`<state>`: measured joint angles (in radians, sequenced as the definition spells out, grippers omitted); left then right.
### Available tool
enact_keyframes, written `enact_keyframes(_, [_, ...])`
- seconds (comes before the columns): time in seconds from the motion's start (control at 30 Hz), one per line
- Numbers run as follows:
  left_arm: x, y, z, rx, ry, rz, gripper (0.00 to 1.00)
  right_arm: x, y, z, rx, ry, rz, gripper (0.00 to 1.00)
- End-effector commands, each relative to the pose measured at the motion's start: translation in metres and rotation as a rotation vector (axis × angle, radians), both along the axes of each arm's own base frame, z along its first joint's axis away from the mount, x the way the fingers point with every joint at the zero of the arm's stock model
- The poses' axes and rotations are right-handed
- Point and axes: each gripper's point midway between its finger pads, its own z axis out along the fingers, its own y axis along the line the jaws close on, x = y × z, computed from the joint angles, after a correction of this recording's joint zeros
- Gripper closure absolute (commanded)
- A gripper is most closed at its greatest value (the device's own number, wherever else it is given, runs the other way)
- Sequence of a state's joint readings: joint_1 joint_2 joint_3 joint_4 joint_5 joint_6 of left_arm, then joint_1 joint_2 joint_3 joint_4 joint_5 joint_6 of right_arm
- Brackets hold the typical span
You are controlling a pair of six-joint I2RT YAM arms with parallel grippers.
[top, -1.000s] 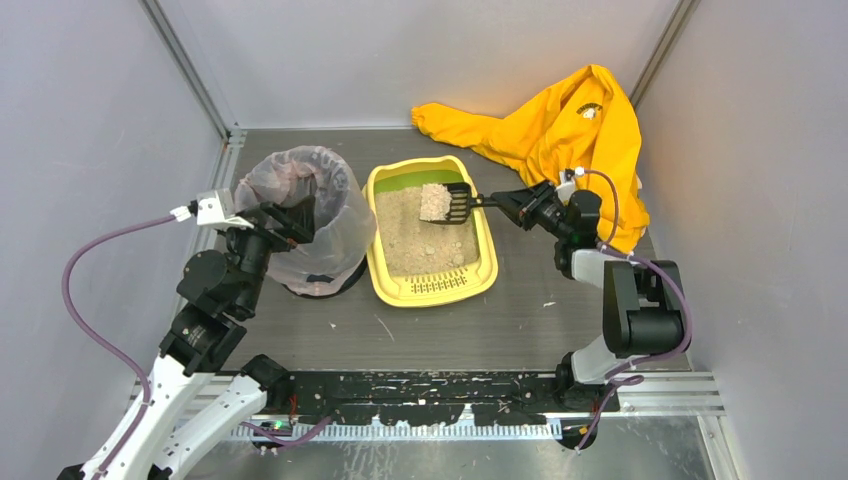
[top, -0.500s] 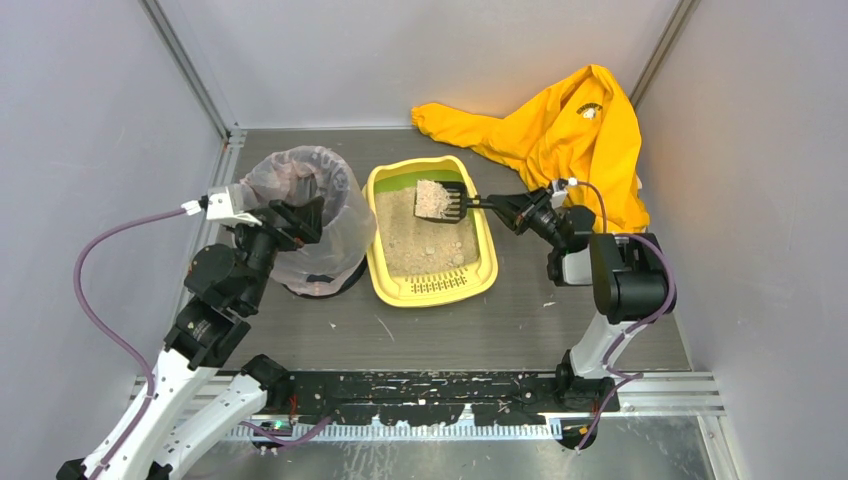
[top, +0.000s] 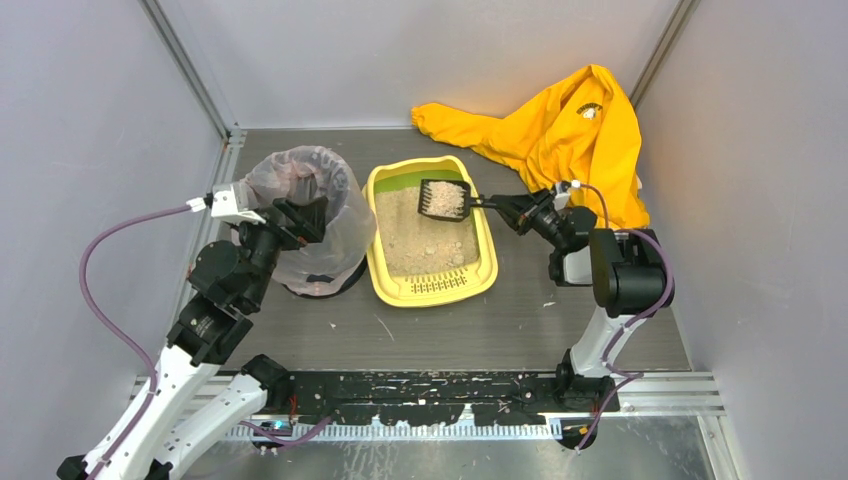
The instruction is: Clean the litter box
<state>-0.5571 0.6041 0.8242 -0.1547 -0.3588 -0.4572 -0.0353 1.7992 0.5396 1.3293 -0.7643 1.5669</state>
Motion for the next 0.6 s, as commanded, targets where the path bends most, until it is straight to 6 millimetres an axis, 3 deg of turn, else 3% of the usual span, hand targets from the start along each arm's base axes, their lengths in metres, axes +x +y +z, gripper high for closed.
enact_keyframes(0.0, [-0.003, 0.001, 0.023, -0.039, -0.058, -0.001, 0.00, -0.015, 0.042, 0.025, -0.014, -0.121, 0.106, 0.99])
enact_keyframes(0.07, [-0.002, 0.000, 0.022, -0.039, -0.055, -0.005, 0.00, -0.017, 0.046, 0.023, -0.005, -0.123, 0.116, 0.99])
enact_keyframes(0.2, [-0.003, 0.000, 0.022, -0.036, -0.051, -0.008, 0.00, -0.012, 0.026, 0.027, -0.002, -0.128, 0.077, 0.99])
enact_keyframes(0.37, [-0.004, 0.004, 0.023, -0.039, -0.058, 0.006, 0.00, -0.015, 0.034, 0.026, -0.020, -0.125, 0.092, 0.99])
enact_keyframes(0.57, [-0.003, 0.002, 0.020, -0.035, -0.048, 0.000, 0.00, -0.012, 0.029, 0.026, -0.025, -0.124, 0.075, 0.99])
